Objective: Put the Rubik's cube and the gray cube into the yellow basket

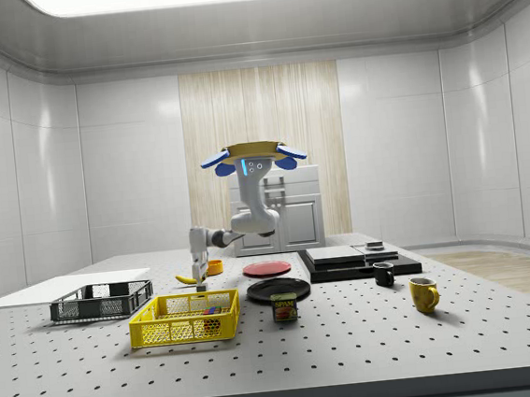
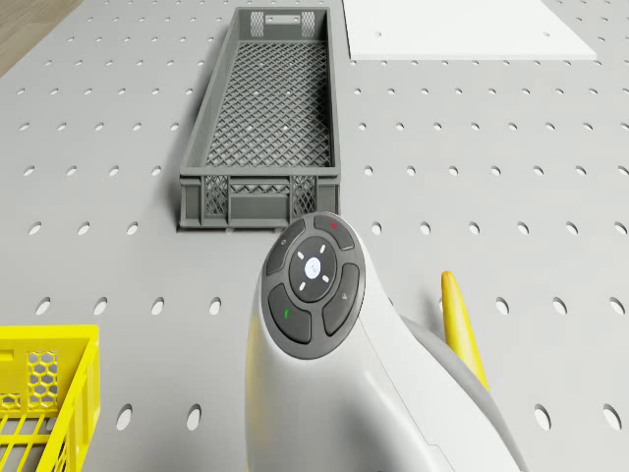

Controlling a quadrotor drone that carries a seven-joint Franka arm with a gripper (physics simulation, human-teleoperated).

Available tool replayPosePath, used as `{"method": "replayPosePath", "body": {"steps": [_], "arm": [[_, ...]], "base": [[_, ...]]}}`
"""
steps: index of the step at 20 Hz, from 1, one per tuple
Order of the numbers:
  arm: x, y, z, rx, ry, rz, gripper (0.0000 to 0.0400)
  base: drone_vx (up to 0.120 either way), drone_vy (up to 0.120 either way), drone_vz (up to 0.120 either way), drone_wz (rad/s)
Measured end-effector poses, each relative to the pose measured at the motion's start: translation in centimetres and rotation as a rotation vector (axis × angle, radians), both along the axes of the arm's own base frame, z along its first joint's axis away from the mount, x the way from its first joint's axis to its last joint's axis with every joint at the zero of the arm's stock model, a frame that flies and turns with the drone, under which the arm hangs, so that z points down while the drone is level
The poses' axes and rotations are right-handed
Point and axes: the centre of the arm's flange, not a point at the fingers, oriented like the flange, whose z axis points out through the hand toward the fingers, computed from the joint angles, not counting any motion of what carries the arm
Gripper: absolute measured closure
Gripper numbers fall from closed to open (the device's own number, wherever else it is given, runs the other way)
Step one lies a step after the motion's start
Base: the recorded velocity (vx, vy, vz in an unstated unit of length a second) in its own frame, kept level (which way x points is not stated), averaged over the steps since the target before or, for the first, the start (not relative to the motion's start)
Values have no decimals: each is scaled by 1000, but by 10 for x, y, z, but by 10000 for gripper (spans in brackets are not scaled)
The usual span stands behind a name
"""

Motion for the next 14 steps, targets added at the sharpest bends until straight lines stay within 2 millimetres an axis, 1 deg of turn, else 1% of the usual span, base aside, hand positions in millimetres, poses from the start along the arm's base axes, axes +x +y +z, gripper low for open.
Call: {"method": "replayPosePath", "body": {"steps": [8, 12, 14], "arm": [[0, -5, 20, 0, 0, 0, 0], [0, -5, 26, 0, 0, 0, 0], [0, -6, 27, 0, 0, 0, 51]], "base": [[0, 0, 0, 0], [0, 0, 0, 0], [0, 0, 0, 0]]}}
